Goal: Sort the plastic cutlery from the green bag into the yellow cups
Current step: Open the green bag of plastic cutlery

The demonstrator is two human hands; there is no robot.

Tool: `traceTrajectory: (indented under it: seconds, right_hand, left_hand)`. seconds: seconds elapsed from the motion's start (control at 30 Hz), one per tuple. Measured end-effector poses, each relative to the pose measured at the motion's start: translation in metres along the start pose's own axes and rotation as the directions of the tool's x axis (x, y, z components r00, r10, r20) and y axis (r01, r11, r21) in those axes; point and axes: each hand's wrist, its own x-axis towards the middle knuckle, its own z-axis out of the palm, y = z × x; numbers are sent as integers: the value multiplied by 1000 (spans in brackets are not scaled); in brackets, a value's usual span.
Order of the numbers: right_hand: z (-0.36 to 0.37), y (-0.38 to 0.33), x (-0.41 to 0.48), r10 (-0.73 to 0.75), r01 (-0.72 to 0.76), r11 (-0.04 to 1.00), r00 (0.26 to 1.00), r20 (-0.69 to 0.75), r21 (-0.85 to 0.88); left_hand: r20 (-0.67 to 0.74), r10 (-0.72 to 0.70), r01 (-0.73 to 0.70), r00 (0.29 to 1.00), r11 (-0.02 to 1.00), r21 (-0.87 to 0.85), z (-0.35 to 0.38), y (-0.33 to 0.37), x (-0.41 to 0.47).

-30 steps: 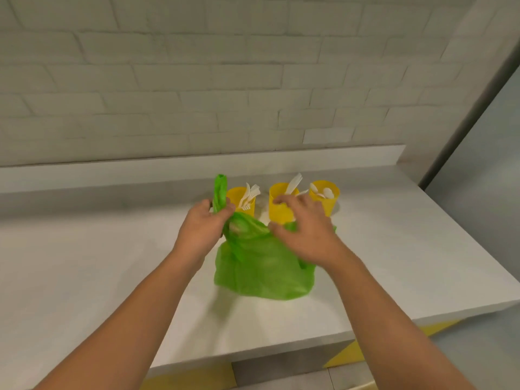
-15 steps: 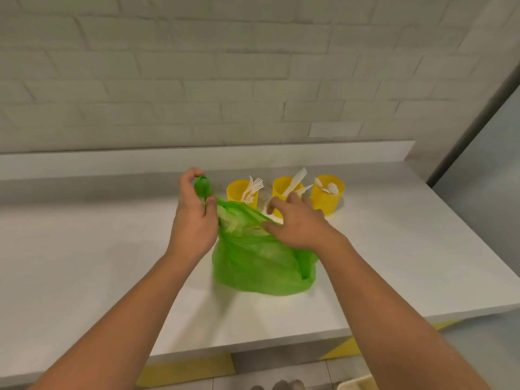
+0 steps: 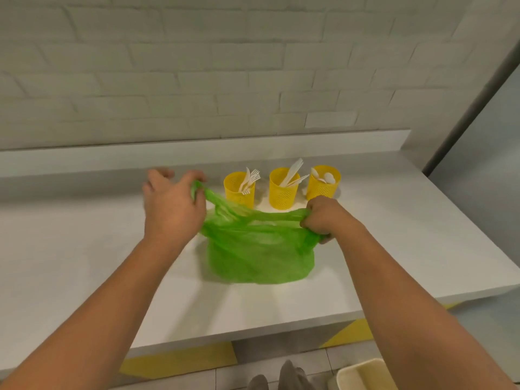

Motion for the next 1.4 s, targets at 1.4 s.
traceTrajectory:
  seconds: [1.4]
  right_hand:
    - [27, 56, 0, -6, -391, -85, 920, 392, 917]
  left_hand:
    - [864, -387, 740, 322, -467, -484, 69, -21, -24]
